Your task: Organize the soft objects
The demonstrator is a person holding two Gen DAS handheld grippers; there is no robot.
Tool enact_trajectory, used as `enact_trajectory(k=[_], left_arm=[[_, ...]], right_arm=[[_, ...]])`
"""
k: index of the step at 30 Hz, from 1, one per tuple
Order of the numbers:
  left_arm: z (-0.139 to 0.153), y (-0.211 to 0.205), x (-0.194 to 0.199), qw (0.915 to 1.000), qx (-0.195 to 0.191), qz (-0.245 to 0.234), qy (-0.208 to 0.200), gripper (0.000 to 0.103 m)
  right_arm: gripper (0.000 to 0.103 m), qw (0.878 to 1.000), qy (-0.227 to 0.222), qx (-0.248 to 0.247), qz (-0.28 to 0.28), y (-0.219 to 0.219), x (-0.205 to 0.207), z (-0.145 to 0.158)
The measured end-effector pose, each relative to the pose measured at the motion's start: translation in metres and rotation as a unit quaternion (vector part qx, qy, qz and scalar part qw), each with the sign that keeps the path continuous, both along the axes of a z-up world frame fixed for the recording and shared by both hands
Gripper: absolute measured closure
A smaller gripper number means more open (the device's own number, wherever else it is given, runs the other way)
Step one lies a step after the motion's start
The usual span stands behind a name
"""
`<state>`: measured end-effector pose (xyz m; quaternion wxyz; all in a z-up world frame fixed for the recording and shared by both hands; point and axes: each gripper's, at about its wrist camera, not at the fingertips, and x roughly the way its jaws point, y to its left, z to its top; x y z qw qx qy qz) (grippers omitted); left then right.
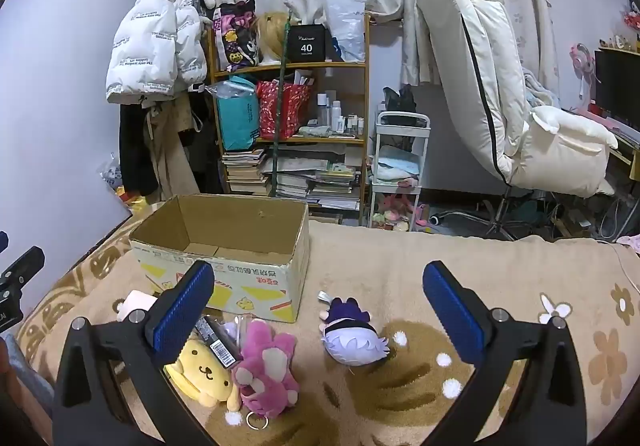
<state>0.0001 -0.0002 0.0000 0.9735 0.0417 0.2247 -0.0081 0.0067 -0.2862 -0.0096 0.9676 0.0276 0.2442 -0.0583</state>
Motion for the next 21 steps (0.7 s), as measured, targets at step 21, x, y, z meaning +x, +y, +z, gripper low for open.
enact_trajectory(k=[21], left_arm=[[-0.0026, 0.0015, 0.0008, 1.0, 0.006, -0.003, -0.001, 0.001]], right_arm=[[0.0, 1.0, 0.0, 0.001, -0.002, 0.0019, -0.0001, -0.0015]])
